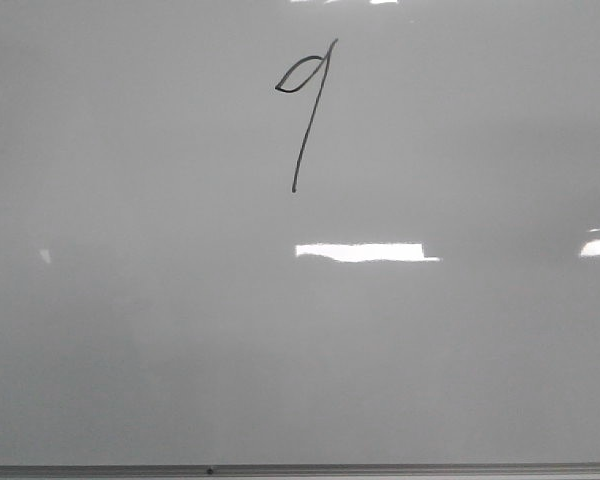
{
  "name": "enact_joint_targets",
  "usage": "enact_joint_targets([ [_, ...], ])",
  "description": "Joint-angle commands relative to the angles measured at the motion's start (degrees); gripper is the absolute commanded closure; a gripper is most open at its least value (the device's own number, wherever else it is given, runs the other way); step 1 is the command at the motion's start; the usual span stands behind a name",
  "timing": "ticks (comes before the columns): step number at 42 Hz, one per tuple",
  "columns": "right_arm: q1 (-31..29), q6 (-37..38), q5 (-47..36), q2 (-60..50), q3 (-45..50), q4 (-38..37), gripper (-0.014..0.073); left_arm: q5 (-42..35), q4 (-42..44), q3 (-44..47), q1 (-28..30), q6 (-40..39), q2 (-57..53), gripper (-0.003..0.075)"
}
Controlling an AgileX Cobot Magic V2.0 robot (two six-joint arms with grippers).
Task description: Write number 9 on whiteboard
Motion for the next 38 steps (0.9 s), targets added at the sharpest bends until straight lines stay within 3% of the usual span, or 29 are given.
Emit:
enact_joint_targets([
  [1,-2.7,-0.5,-14.5,-3.1,5.4,0.0,0.0662,-4.7,-0.5,0.1,0.0,-0.2,-1.1,0.0739],
  [9,-6.2,-0.5,-24.3,-8.9,16.4,0.0,0.0662,-4.7,-0.5,0.1,0.0,-0.2,-1.1,0.0739],
  [23,-6.0,-0.5,-38.5,-11.0,28.6,0.0,0.0662,-4.7,-0.5,0.1,0.0,-0.2,-1.1,0.0739],
  [38,-5.9,-0.5,-41.1,-10.9,28.4,0.0,0.0662,-4.7,-0.5,0.1,0.0,-0.2,-1.1,0.0739],
])
